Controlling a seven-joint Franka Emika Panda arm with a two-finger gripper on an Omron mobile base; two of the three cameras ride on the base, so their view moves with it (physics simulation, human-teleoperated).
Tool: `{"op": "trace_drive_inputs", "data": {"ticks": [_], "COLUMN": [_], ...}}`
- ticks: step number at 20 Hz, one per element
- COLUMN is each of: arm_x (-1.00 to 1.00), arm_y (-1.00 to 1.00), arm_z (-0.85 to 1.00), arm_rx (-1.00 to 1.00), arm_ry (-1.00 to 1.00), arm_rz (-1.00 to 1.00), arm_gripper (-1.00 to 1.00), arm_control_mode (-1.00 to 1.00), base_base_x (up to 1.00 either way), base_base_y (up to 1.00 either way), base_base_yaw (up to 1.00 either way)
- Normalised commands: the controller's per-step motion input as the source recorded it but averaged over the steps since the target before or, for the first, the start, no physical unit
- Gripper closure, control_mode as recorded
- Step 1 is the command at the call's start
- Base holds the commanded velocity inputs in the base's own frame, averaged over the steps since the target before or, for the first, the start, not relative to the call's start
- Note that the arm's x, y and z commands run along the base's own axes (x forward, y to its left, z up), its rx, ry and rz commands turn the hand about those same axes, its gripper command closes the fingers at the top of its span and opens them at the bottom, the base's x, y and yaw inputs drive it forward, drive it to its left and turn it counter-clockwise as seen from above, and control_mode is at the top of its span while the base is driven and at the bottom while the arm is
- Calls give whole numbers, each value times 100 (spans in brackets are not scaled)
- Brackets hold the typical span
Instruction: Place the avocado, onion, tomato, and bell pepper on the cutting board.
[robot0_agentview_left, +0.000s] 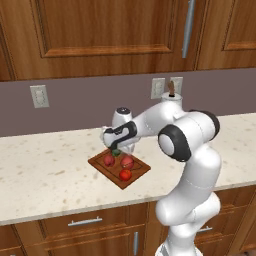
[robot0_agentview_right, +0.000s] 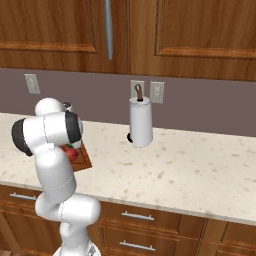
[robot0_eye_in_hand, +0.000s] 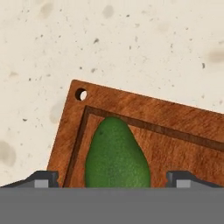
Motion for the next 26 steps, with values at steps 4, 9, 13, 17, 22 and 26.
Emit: {"op": "trace_drive_inputs", "data": {"ticks": [4,9,13,17,22,26], "arm_x": [-9,-39,-74,-98,-100,-100], "arm_y": [-1,-7,-7,-38,-44,-58], "arm_z": [89,77,36,30,18,59], "arm_rx": [4,0,0,0,0,0], "arm_ry": [0,0,0,-1,-1,-8], "arm_rz": [0,1,8,17,26,27], "arm_gripper": [-100,-100,-100,-100,-100,-100], "arm_control_mode": [-100,-100,-100,-100,-100,-100], "base_base_x": [0,0,0,0,0,0], "base_base_y": [0,0,0,0,0,0], "base_base_yaw": [0,0,0,0,0,0]}}
